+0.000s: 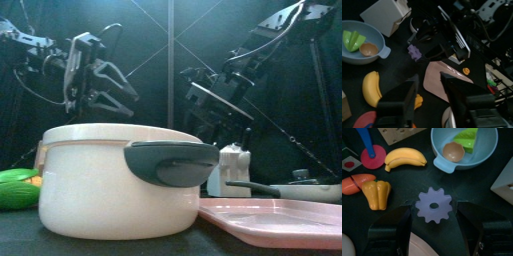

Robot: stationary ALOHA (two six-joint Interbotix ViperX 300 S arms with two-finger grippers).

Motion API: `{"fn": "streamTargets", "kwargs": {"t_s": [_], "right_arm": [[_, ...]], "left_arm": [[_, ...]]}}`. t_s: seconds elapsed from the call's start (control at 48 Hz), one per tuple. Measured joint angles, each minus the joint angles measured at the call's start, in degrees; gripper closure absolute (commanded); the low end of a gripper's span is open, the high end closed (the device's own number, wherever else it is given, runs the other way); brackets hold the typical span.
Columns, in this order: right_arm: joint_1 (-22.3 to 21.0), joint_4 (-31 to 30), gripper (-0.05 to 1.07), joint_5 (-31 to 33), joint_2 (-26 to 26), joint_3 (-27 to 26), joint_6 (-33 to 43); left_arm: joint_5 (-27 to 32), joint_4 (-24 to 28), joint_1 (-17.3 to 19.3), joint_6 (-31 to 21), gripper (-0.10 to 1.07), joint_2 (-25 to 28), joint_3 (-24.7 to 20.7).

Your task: Hand over purple gear

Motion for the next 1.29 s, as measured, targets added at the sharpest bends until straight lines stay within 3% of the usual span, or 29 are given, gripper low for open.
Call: {"fn": "streamTargets", "kwargs": {"t_s": [0.125,0.417,0.896,1.292], "right_arm": [[0.35,-1.93,0.28,-0.09,-0.09,0.0,-0.09],[1.67,-6.24,0.29,-0.7,-0.18,0.0,-0.62],[1.85,-7.47,0.29,-0.7,-0.18,-0.35,-0.62],[1.93,-8.0,0.29,-0.44,-0.26,-0.44,-0.62]], "left_arm": [[5.8,-3.87,2.11,0.62,0.08,2.99,-3.87],[8.17,-0.62,7.29,0.0,0.08,6.94,-7.65],[9.58,-0.35,7.65,0.0,0.08,17.05,-15.38],[9.58,-0.44,7.47,-0.09,0.09,20.57,-18.46]]}}
